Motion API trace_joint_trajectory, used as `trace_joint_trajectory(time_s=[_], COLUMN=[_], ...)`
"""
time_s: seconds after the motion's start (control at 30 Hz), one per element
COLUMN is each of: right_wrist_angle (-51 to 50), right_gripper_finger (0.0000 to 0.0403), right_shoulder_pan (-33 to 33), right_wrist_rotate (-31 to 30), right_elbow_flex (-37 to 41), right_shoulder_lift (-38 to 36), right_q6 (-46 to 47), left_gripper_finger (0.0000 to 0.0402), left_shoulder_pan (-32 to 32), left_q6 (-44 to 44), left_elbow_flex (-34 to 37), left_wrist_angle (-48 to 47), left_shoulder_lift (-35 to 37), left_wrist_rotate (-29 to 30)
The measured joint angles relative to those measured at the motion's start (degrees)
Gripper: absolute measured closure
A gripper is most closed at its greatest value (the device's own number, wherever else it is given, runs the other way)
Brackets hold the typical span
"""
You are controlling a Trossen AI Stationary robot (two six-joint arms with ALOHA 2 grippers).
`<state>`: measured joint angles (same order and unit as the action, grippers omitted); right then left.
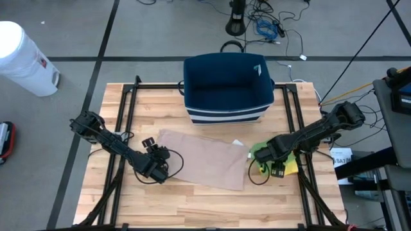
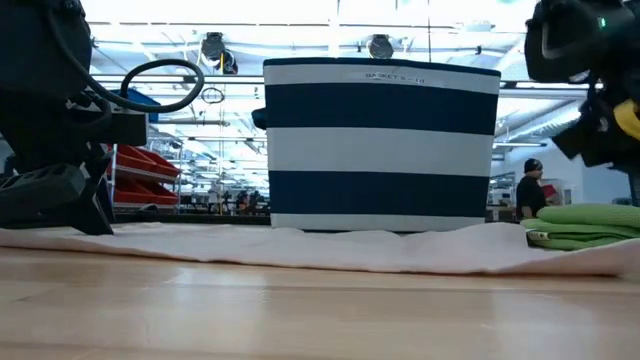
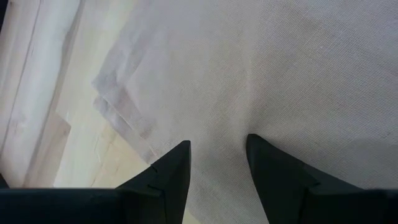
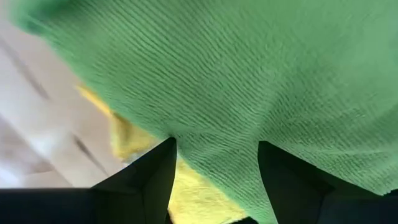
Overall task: Fold towel
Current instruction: Fold the light brown towel
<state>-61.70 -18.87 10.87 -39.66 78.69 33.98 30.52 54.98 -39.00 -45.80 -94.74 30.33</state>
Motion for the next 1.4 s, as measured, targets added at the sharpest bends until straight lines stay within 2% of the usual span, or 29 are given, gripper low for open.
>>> trace_joint_trajectory(time_s=[0.1, 0.2, 0.37, 0.6, 0.73, 0.83, 0.97, 1.17, 1.4], right_wrist_angle=[-0.08, 1.30, 11.40, 25.25, 29.25, 31.99, 39.05, 49.23, 57.63], right_gripper_finger=[0.0191, 0.0191, 0.0191, 0.0191, 0.0191, 0.0191, 0.0191, 0.0192, 0.0227], right_shoulder_pan=[0.00, 0.00, 0.02, -0.51, -0.52, -1.33, -4.22, -9.34, -12.79], right_wrist_rotate=[-0.82, -4.58, -9.00, -9.59, -10.27, -9.55, -9.09, -9.49, -12.88], right_elbow_flex=[-1.87, -3.73, -4.27, -4.27, -4.27, -4.27, -4.27, -4.27, -4.27], right_shoulder_lift=[-2.42, -4.37, -5.91, -5.31, -4.86, -4.20, -1.69, 5.56, 13.94], right_q6=[1.20, 1.38, -2.81, -15.21, -17.62, -18.31, -19.44, -21.89, -23.39], left_gripper_finger=[0.0229, 0.0229, 0.0229, 0.0229, 0.0229, 0.0229, 0.0229, 0.0229, 0.0229], left_shoulder_pan=[0.00, 0.00, -0.02, -0.02, 0.00, 0.04, 0.13, 0.13, 0.13], left_q6=[0.00, -0.02, -0.19, -0.20, -0.01, -0.31, -0.55, -1.51, -1.96], left_elbow_flex=[0.00, 0.00, -0.30, -0.35, -2.04, -4.37, -6.75, -6.82, -9.43], left_wrist_angle=[0.00, 0.00, -0.13, -0.20, -3.13, -8.72, -11.89, -12.37, -12.39], left_shoulder_lift=[0.00, -0.01, -0.04, -0.04, -0.24, -0.46, -0.37, -0.35, -0.25], left_wrist_rotate=[0.00, 0.00, -0.04, -0.07, -0.07, 0.11, 3.16, 4.58, 6.51])
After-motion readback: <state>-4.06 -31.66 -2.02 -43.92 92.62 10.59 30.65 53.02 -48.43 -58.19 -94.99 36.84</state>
